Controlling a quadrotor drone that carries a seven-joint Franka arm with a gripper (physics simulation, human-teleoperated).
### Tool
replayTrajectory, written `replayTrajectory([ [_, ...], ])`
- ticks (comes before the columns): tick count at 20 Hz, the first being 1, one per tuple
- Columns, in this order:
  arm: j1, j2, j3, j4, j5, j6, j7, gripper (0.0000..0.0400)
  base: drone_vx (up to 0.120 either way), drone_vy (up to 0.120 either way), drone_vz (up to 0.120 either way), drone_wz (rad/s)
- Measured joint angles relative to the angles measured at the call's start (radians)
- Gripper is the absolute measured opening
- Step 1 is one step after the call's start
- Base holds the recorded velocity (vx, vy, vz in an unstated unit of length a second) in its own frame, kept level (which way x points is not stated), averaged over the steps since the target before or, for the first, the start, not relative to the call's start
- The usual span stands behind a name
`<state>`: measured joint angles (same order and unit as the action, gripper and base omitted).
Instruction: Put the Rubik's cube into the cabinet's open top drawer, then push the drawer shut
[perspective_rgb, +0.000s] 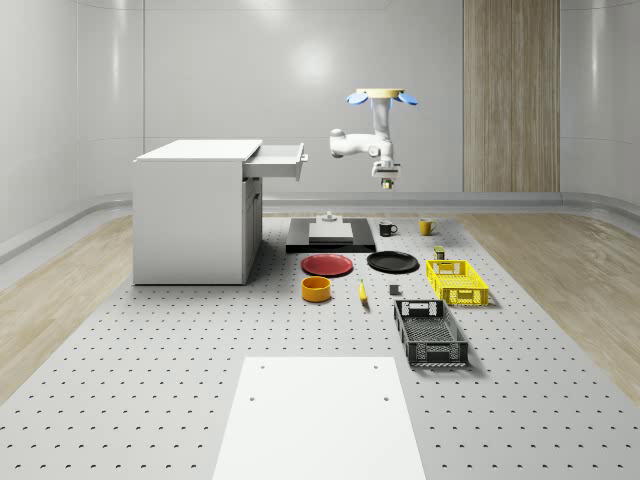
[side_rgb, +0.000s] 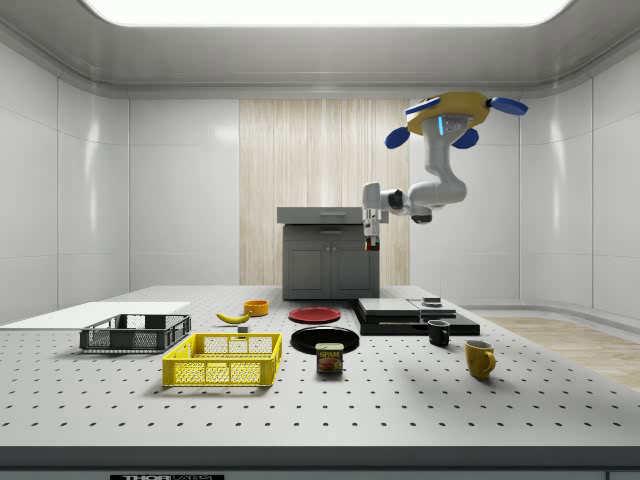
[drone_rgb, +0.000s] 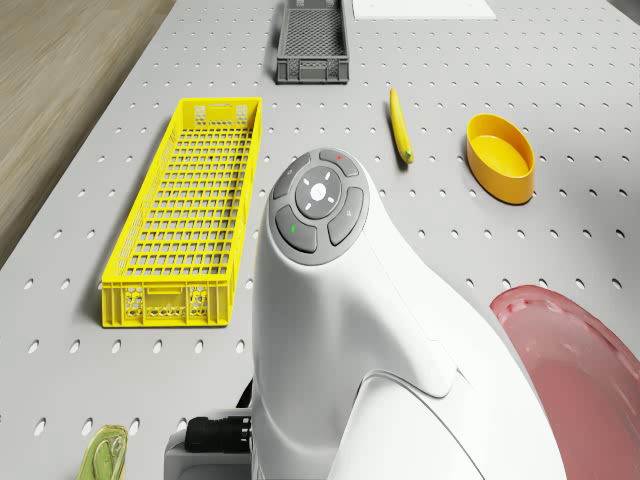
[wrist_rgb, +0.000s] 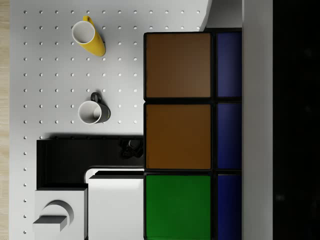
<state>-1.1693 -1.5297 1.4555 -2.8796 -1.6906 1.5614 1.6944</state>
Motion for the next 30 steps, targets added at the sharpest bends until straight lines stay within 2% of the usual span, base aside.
replayTrajectory([
  [30,-0.004,-0.038,0.005,0.001,0.015,0.035,0.003,0.0325,0.000,-0.120,0.120,0.000],
])
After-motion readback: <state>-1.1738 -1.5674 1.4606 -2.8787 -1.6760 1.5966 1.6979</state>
